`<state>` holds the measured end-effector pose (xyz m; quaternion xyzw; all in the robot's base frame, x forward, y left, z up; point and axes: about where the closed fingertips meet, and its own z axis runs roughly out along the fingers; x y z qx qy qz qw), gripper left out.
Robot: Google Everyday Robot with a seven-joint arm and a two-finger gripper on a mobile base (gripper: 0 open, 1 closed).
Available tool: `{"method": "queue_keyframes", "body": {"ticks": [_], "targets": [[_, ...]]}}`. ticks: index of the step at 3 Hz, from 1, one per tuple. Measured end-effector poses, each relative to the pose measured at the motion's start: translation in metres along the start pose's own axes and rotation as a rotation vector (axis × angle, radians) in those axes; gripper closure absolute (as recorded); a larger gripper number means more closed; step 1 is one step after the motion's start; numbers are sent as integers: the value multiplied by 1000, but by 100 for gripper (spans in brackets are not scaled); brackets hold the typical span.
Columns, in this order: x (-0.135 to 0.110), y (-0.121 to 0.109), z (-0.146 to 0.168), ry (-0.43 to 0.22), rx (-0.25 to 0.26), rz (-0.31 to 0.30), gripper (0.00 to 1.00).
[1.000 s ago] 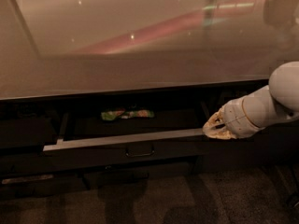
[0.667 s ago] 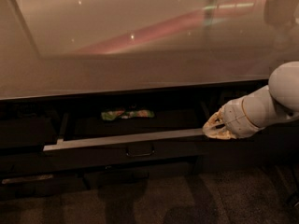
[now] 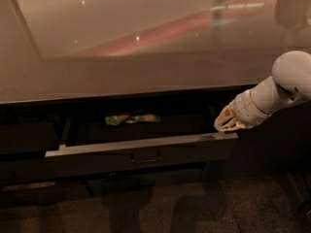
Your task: Open top drawer
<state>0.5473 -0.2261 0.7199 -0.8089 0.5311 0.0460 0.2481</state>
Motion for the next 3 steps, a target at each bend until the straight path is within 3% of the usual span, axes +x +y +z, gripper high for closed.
{"method": "queue_keyframes", "body": {"ticks": [1,2,3], "targets": [[0,0,0,0,0,0,100],[18,-4,48,15,-83,38,100],[18,-4,48,15,-83,38,100]]}}
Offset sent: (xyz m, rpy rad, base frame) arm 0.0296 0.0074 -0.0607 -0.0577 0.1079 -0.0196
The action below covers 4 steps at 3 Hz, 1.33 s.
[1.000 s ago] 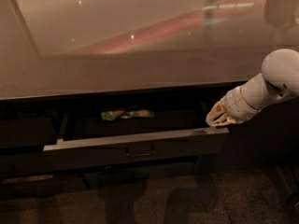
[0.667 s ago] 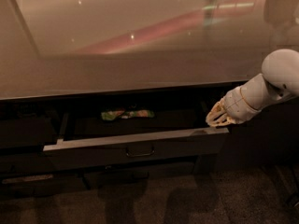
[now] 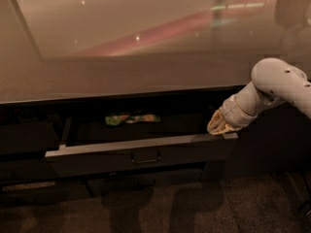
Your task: Open top drawer
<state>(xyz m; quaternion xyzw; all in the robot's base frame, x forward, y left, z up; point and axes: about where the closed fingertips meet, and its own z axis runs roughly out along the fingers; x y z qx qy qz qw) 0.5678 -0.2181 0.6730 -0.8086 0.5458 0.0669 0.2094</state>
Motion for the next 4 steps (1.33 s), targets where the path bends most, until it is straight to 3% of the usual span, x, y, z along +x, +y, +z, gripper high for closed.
{"method": "queue_keyframes", "body": {"ticks": [1,4], "targets": [[0,0,0,0,0,0,81],[0,0,0,0,0,0,13]]}}
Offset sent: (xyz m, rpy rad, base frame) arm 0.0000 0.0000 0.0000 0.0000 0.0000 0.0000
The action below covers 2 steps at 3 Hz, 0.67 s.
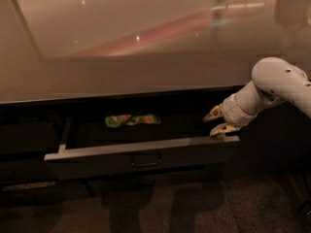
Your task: Open top drawer
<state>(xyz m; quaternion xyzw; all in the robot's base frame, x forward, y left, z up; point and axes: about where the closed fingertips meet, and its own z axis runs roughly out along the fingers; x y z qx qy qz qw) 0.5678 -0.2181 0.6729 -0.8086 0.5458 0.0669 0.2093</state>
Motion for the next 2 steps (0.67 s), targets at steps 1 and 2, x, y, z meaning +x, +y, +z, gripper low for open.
{"method": "queue_keyframes", "body": {"ticks": [1,2], "targets": [[0,0,0,0,0,0,0],[0,0,0,0,0,0,0]]}}
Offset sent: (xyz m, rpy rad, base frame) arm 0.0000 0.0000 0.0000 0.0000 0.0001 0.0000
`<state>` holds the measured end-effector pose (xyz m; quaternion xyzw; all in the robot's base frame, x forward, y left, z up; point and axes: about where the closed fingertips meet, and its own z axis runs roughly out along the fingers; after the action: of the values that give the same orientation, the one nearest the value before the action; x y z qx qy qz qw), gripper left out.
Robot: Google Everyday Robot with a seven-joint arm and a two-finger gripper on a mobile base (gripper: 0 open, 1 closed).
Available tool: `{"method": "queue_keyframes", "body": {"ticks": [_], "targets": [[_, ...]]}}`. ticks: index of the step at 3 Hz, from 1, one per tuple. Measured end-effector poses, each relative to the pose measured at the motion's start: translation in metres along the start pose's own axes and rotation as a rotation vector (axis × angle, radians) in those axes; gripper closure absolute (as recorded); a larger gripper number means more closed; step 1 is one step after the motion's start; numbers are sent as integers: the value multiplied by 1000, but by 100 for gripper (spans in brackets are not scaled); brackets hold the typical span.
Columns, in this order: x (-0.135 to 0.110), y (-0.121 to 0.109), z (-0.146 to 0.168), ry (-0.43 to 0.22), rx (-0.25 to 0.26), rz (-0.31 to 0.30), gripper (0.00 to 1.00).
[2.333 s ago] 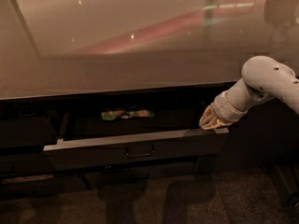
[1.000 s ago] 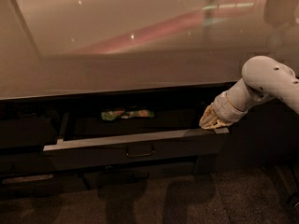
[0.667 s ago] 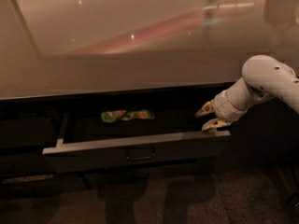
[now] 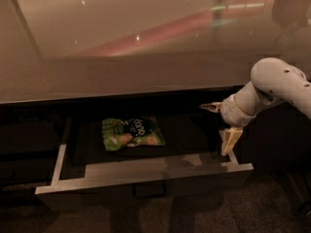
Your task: Open top drawer
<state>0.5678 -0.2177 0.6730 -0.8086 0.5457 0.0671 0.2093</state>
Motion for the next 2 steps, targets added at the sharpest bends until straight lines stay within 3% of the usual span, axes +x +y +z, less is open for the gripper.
{"method": "queue_keyframes", "body": {"ticks": [2], "targets": [[-7,-4,2,0,0,0,0]]}}
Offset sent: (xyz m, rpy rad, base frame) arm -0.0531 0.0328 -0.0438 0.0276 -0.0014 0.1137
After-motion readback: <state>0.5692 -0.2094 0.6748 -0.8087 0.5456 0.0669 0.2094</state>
